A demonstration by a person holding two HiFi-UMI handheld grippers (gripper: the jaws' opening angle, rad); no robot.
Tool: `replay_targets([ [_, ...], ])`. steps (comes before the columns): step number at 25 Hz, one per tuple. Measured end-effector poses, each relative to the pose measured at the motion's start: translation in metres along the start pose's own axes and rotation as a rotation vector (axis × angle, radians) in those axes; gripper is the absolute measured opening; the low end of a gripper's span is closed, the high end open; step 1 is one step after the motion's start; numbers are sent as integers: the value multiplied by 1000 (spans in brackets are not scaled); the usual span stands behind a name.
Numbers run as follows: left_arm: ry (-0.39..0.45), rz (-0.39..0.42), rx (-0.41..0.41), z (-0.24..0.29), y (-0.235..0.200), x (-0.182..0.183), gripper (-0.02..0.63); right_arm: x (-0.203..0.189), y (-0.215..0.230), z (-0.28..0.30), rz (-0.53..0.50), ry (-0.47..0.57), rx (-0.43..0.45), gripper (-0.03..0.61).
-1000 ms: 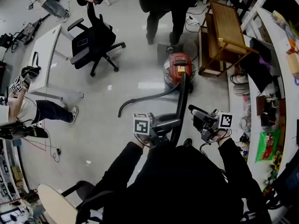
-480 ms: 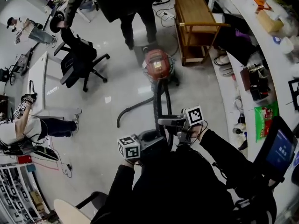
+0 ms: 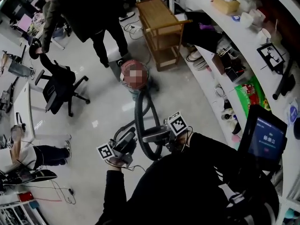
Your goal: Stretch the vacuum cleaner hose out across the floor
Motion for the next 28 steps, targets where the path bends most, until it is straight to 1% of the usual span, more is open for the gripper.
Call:
replay_targets([
  [2,-56,-33,-82,13,1,-1,357,-24,-3,17,-29,-78,-76,264],
  [3,-84,-38,-112,18,3,-5,357,-38,-5,25,-51,-121,-116,264],
  [4,-109,-31,-126,19,4,-11,356,-51,-7,32,-68,-152,-151,264],
  [6,-140,10,-113,12,4,-26,350,-74,-8,40,-81,-172,-204,264],
  [7,-149,25,-109,7,3,-33,333,-84,-8,44,-92,-184,-229,264],
  [9,-162,21,-124,1,0,-48,307,-102,-8,48,-137,-229,-290,265],
  [11,-152,-6,-140,-2,1,-65,248,-119,-11,47,-180,-278,-344,265],
  [13,-137,-10,-117,-8,5,-83,235,-133,-18,47,-239,-345,-384,264],
  [15,-147,38,-52,-13,12,-98,225,-145,-25,44,-311,-413,-402,264],
  [16,-155,67,-30,-13,17,-105,221,-150,-29,39,-322,-416,-384,265],
  [17,-157,90,-22,-14,23,-113,219,-155,-34,31,-305,-384,-342,265],
  [18,-152,109,-22,-15,30,-120,218,-158,-39,20,-262,-316,-282,265],
  [20,-127,132,-23,-17,45,-136,215,-158,-49,-10,-148,-115,-176,265],
  [21,-114,141,-20,-18,51,-144,213,-156,-53,-28,-98,-14,-157,265],
  [22,-104,154,-11,-18,58,-153,212,-152,-56,-45,-60,70,-159,265],
  [23,-99,170,4,-17,65,-164,210,-146,-58,-60,-35,130,-169,265],
  [25,-99,216,61,-7,78,-189,208,-134,-57,-83,9,205,-165,272],
  [26,-104,243,101,1,83,-203,207,-131,-54,-91,47,238,-148,294],
  [28,-120,302,188,21,90,-229,207,-131,-46,-99,137,294,-109,376],
])
Point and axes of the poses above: the fingertips, and each gripper's own axes: z forward along the fingers, y to its right, x out of its top, the point moved 10 cm from there along -z, backward along the fingers, and after that the axes turned 7 degrees about -y, right-handed, at the moved point
